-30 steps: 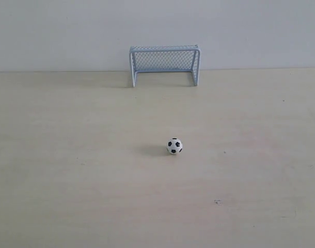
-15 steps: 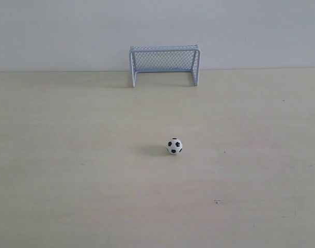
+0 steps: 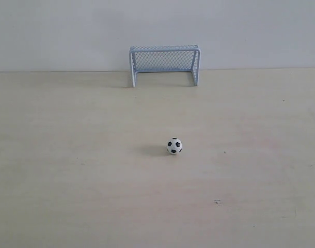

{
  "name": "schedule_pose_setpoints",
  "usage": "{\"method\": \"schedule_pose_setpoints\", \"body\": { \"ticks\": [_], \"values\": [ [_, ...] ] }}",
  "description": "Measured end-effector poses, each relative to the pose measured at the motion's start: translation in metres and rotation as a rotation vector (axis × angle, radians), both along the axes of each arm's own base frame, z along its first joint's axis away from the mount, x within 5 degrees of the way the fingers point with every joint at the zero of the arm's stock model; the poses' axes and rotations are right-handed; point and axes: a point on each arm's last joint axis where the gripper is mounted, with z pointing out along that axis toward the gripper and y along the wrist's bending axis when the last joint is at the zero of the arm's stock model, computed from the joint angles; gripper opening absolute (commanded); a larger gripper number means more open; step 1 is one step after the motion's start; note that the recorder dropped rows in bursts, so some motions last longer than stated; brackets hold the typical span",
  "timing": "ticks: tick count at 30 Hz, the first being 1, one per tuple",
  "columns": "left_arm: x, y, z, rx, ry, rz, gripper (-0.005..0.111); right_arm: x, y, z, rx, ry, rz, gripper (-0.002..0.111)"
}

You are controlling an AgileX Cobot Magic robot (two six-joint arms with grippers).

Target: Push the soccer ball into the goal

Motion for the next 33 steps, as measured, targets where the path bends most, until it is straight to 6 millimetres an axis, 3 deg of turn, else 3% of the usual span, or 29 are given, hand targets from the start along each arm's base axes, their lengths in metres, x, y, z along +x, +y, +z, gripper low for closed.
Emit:
{"method": "schedule_pose_setpoints", "body": {
  "ticks": [19, 33],
  "values": [
    [0.000, 0.000, 0.000, 0.000, 0.000, 0.000, 0.006, 0.000, 0.000, 0.002, 0.001, -0.017, 0.000, 0.000],
    [0.000, 0.000, 0.000, 0.000, 0.000, 0.000, 0.006, 0.003, 0.000, 0.024, 0.021, -0.264, -0.004, 0.000]
  ]
}}
